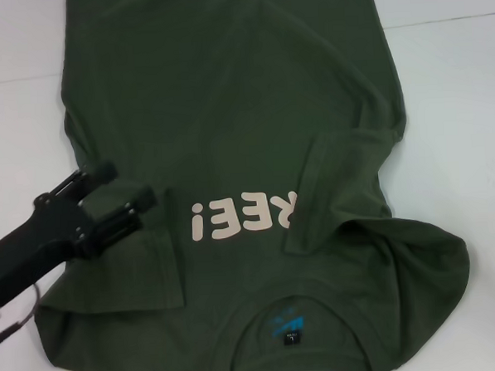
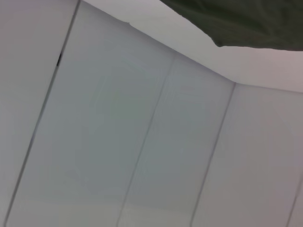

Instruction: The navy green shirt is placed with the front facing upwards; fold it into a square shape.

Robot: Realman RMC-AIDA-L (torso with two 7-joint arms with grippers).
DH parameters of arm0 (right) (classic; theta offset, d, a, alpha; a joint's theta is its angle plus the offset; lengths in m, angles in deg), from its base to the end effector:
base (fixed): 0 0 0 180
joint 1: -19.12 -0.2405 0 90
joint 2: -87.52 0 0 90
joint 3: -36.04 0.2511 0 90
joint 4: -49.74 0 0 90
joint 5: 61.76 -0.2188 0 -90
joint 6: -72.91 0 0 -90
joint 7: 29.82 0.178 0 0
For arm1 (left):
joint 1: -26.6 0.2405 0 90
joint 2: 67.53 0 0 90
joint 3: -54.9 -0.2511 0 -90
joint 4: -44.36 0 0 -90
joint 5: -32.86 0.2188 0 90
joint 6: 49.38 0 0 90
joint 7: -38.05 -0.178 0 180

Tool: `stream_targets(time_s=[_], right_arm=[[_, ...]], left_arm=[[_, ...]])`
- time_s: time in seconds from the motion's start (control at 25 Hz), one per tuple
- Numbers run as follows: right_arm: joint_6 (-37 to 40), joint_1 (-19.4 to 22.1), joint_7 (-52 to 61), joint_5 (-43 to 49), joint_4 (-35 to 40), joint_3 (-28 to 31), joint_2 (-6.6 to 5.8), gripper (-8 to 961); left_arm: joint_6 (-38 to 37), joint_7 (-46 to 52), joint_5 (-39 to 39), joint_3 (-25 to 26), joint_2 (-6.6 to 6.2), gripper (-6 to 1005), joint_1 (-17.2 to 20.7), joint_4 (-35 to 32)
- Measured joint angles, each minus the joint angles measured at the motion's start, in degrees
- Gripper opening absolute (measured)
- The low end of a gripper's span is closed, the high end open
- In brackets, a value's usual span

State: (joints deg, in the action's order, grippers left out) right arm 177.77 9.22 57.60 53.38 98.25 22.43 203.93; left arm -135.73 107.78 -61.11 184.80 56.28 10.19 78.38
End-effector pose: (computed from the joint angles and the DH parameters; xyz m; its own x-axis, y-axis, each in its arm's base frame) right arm 0.3603 0.2360 0.0914 0.5186 -0.4540 -0.7245 -0.8029 -0.5498 -0.2302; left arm -0.2595 0.3060 -0.0404 0.5477 0.2766 0.7896 0.6169 -0.7710 -0.1578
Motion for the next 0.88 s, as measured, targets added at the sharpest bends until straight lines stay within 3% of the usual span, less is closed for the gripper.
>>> stream_targets(time_s=[0.2,0.56,0.88], right_arm=[[-1.5,-1.6,1.1,0.0,-0.3,0.1,0.31,737],[-3.6,-5.9,1.8,0.0,-3.5,0.1,0.79,697],[-5.2,-7.9,1.9,-0.2,-5.3,0.1,0.88,697]], left_arm=[[-2.2,0.2,0.1,1.5,-0.41,875,3.3,0.2],[-3.1,0.2,0.9,1.4,-3.31,875,8.8,0.2],[-2.4,-0.1,5.3,2.5,-5.18,875,11.0,0.1]])
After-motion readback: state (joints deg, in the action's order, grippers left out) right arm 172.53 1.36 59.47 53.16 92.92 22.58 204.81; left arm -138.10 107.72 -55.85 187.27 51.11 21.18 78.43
